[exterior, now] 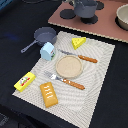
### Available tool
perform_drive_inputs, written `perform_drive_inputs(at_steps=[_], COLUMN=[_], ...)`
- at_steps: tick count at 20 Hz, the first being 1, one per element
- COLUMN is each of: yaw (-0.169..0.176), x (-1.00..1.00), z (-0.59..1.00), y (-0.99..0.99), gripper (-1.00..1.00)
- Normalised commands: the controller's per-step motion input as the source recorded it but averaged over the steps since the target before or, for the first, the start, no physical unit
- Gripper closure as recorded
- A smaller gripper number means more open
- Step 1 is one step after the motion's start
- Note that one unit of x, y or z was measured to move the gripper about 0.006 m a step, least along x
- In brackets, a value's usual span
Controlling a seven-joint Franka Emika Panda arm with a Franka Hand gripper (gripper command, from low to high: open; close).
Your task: Interact with the objects in diverse but meaningful ways.
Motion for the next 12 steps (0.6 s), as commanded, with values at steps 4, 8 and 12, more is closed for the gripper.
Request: perform_drive_inputs(at_steps=[4,8,12], yaw=[-0.032,-0.027,-0.001], x=[0.74,0.64,0.35], z=[0.0,0.0,-0.03], y=[0.4,0.36,0.31], gripper=[1.0,1.0,1.0])
